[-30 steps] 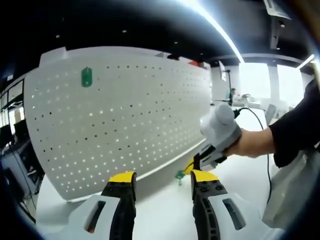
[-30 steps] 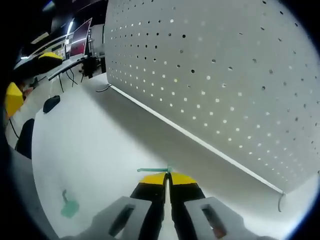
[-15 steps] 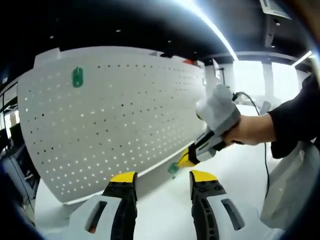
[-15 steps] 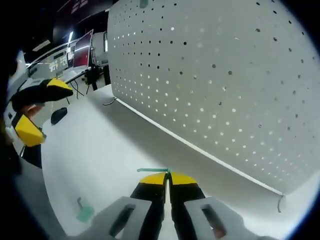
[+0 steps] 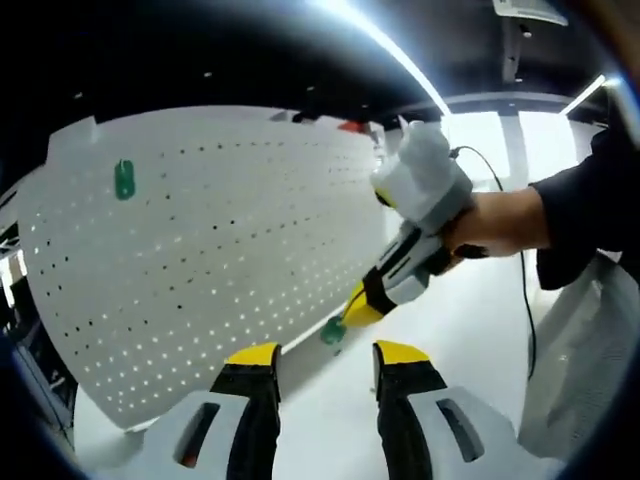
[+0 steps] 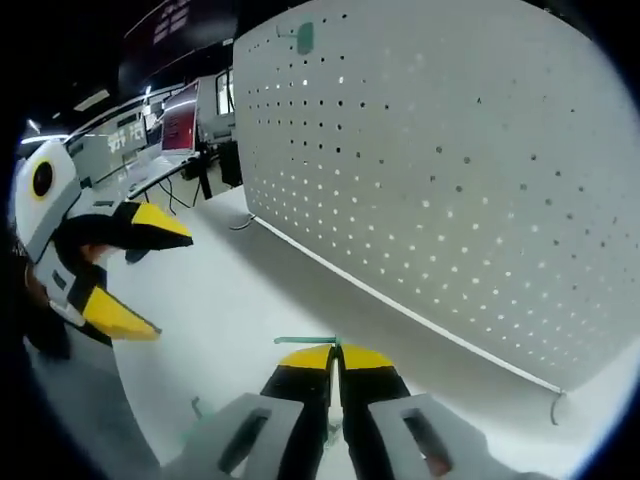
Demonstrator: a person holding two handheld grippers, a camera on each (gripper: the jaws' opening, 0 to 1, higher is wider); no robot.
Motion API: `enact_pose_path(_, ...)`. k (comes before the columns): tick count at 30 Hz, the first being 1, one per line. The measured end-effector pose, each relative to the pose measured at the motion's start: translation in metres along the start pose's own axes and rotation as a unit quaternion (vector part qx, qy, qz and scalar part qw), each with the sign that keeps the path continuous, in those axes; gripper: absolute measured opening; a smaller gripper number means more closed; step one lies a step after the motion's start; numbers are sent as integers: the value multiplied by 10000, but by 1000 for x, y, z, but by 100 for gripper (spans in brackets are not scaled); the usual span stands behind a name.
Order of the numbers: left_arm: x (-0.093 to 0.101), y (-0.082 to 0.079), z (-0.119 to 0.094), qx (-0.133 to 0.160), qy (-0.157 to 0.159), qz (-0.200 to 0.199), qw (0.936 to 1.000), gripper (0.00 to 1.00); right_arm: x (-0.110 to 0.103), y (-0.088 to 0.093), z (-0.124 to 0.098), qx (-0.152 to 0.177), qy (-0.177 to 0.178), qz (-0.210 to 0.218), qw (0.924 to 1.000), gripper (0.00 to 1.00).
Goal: Insert the hook assembly into the mounting plate slot until the hook locks in place.
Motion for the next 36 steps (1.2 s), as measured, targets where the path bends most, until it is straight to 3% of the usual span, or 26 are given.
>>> enact_pose_path(18, 20, 7, 12, -122, 339, 735, 9966, 26, -26, -3, -21, 8, -606, 435, 9972, 0)
enact_pose_path(28, 25, 5, 12, -77, 440, 1069, 9933, 21, -39, -1, -30, -79, -1152, 948, 9888, 0)
enact_pose_path(36, 29, 6, 13, -74, 567, 1237, 9907, 15, -44, 2, -34, -217, -1351, 1163, 9837, 0)
Point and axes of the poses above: the point that each gripper's makers call its tool centre point, and the gripper's own axes: z roughly forward along the fingers, x roughly to its right, y roughly out of its underside, the point moved 4 cm from there along -z, roughly backward along the fingers, and after that the axes turned 7 degrees about z, right-handed, at the moved point
